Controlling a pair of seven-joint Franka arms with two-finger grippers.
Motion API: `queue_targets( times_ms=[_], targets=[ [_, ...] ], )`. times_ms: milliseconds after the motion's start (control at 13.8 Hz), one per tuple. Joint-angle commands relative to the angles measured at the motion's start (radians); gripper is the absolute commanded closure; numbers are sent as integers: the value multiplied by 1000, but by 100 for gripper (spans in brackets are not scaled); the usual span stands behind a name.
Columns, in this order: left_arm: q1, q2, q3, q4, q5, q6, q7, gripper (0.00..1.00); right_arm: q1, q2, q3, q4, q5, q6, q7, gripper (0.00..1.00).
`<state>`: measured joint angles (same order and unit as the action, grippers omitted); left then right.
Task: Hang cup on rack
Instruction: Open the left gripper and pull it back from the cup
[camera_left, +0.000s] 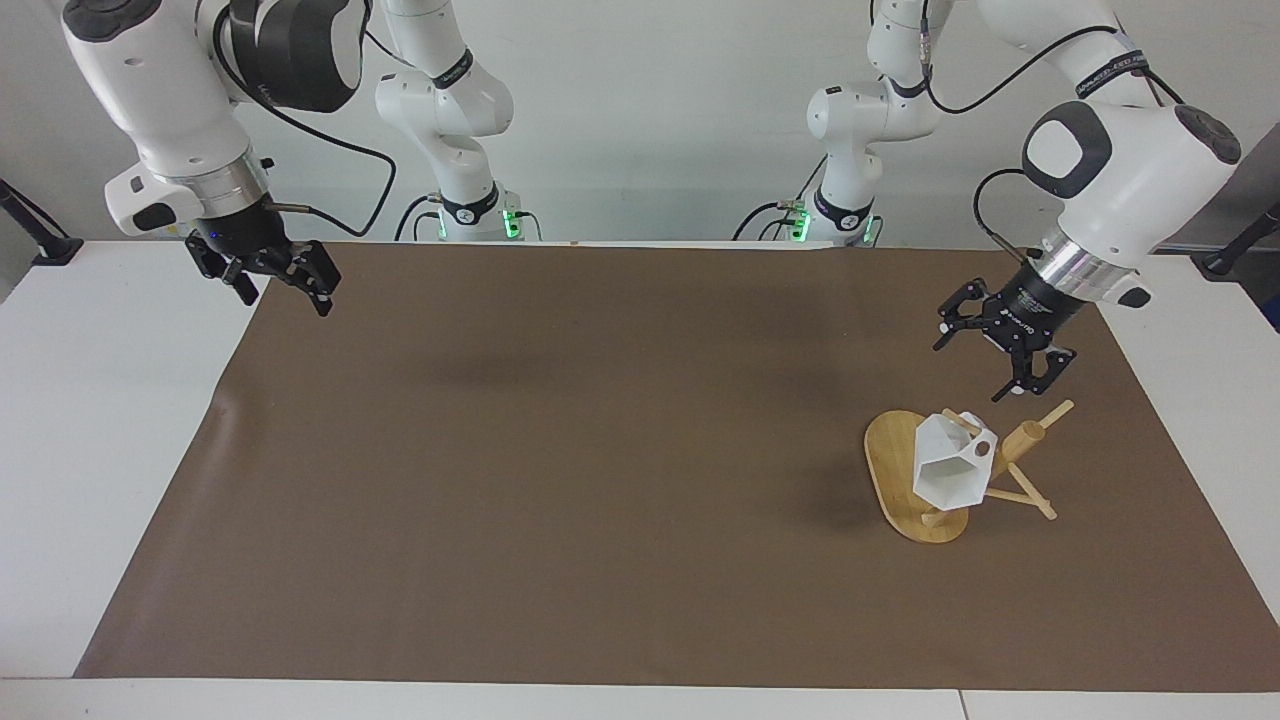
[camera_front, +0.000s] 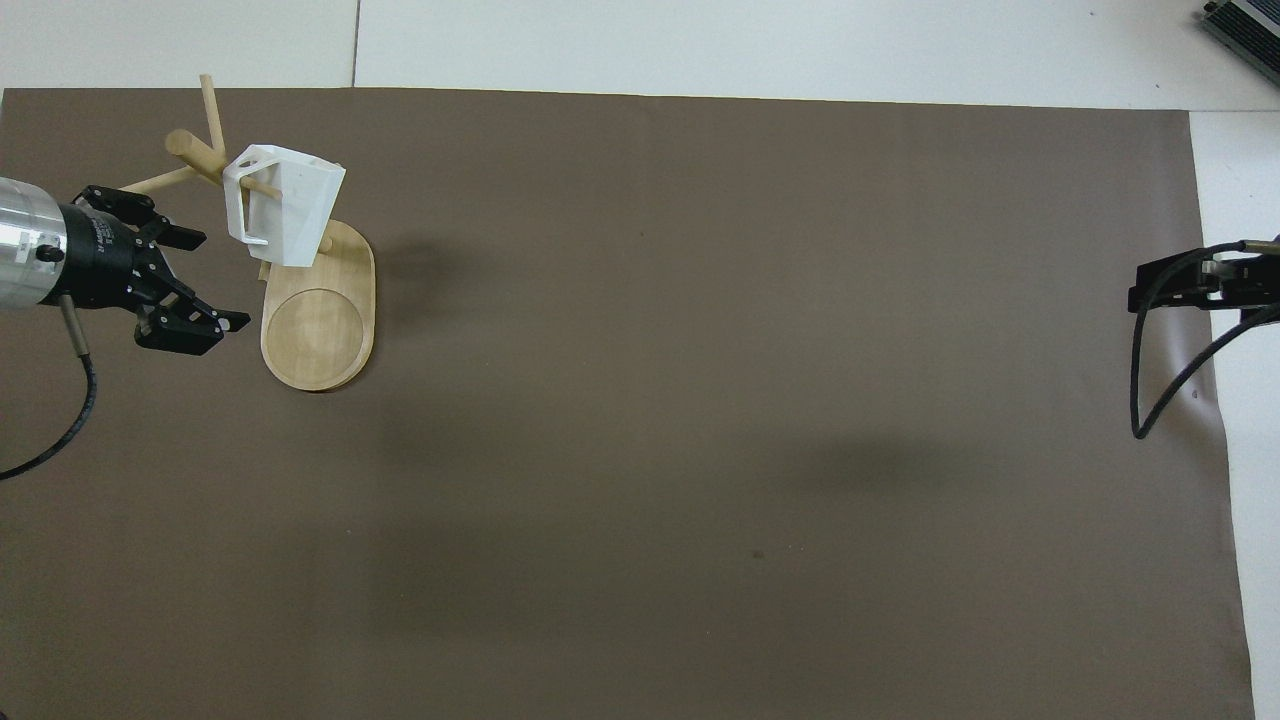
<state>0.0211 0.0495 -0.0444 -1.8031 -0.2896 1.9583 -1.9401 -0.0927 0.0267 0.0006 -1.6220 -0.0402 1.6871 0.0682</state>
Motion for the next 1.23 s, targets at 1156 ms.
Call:
queue_targets(
  times_ms=[1156],
  targets=[
    [-13, -46, -14, 134, 161, -248, 1166, 0, 10, -28, 13, -30, 56, -14, -28, 0]
  ],
)
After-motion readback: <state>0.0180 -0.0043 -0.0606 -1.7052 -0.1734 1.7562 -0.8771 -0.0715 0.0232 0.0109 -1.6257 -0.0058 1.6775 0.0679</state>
